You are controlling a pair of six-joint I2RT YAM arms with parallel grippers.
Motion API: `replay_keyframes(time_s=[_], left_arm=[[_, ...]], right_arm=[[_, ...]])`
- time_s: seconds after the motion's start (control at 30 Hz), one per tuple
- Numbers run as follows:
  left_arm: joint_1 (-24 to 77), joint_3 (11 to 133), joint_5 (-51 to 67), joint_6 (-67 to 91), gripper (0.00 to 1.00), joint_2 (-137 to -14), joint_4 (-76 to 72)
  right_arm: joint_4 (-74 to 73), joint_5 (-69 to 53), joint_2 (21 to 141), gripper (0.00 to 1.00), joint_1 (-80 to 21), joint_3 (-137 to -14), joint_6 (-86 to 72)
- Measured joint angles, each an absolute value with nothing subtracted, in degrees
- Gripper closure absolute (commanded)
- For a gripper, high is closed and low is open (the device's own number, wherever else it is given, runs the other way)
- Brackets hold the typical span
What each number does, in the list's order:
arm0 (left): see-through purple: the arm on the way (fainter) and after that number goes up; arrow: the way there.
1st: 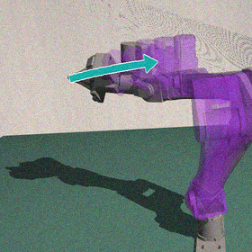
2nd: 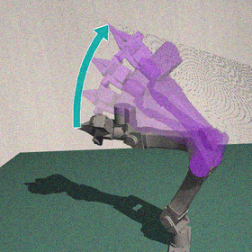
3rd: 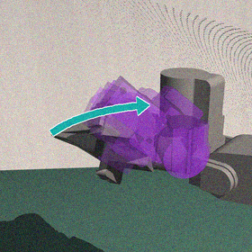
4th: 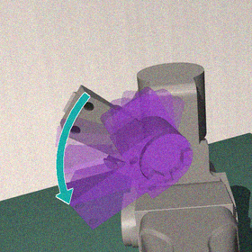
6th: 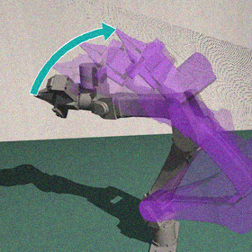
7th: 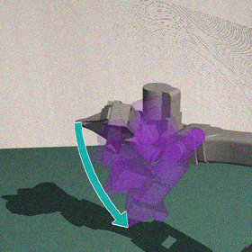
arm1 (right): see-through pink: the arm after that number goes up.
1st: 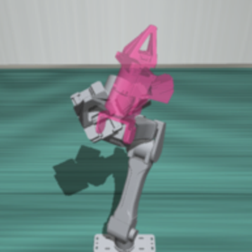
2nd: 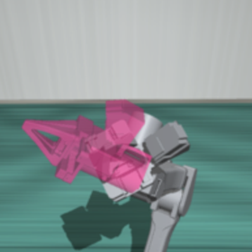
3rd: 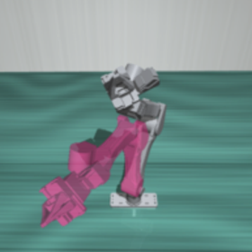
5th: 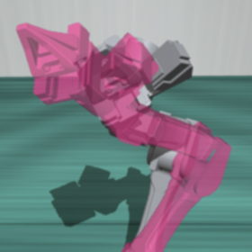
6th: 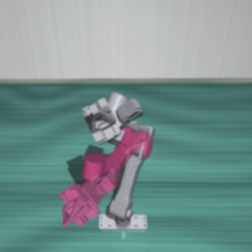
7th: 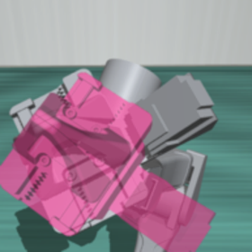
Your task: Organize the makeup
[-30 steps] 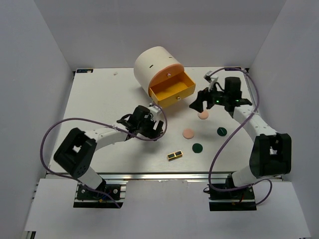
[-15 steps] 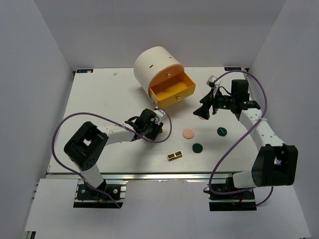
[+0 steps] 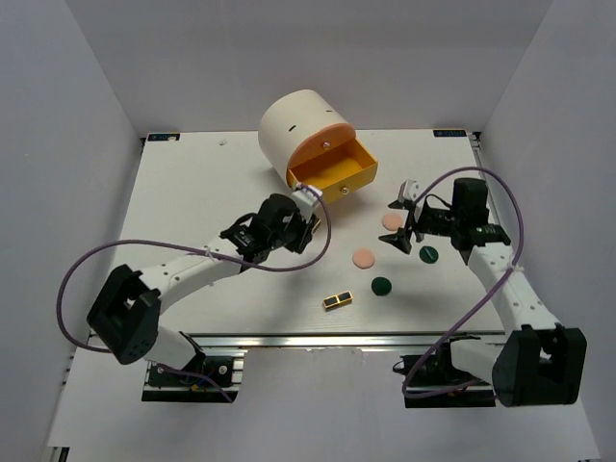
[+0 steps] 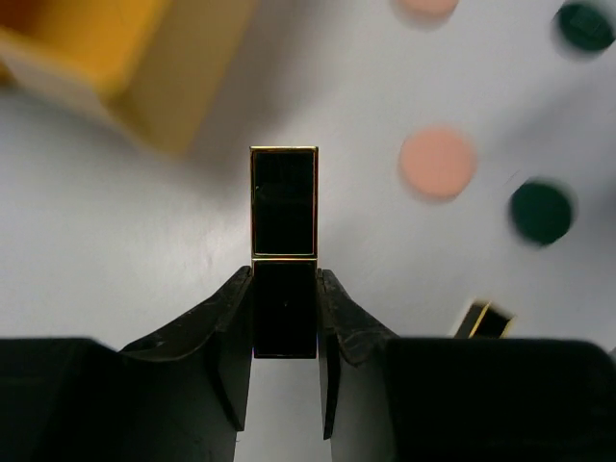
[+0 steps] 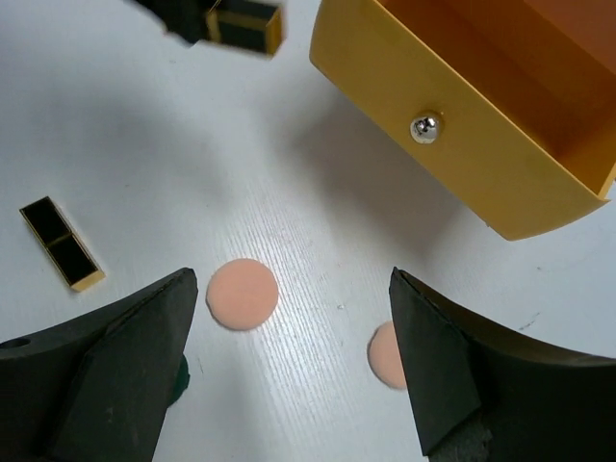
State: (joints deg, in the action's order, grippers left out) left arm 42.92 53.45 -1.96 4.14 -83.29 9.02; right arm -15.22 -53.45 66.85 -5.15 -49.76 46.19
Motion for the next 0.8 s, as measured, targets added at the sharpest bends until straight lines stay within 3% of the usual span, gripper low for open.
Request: replay_keyframes(time_s=[0.07, 0.17, 0.2, 0.23, 0.27, 0.33, 0.37, 0.5, 0.77, 0.8], left_arm=[[43.09, 58.92, -1.5, 3.9, 1.0, -81.93, 9.85], [43.24, 67.33, -1.04, 2.35, 1.0, -81.6, 10.11], [43.24, 70.15, -1.02, 1.37, 1.0, -82.11, 10.26], [43.24, 72.69, -1.02, 0.43, 1.0, -82.83, 10.22], [43.24, 75.31, -1.1, -0.82, 1.0, -84.05, 10.33], [43.16, 80.07, -1.37, -3.01, 0.98, -87.48, 10.04], [42.89, 82.0, -1.54, -3.97, 0.96, -89.62, 10.17], [42.22, 87.85, -3.29, -7.57, 0.87, -99.55, 10.79], [40.97, 90.8, -8.54, -10.63, 0.59, -107.55, 12.47], [40.97, 91.11, -8.93, -10.72, 0.5, -107.55, 12.4]], right_arm=[[-14.7, -53.8, 64.55, 0.24, -5.17, -47.75, 47.79], [-17.08, -55.51, 65.52, 0.57, -5.3, -49.01, 52.21], [-19.11, -55.96, 66.46, 0.87, -5.43, -49.95, 54.0], [-21.17, -56.38, 67.51, 0.98, -5.74, -51.03, 55.83], [-22.98, -56.58, 68.49, 1.0, -6.09, -52.07, 56.88], [-26.57, -56.71, 70.11, 0.96, -7.2, -53.65, 59.81], [-27.92, -56.71, 70.5, 0.81, -7.86, -54.0, 61.14], [-32.42, -55.83, 70.59, 0.69, -11.38, -54.22, 66.06], [-33.8, -52.36, 69.73, 0.4, -16.95, -52.8, 69.82], [-34.06, -51.55, 69.54, 0.37, -18.48, -52.16, 70.59]])
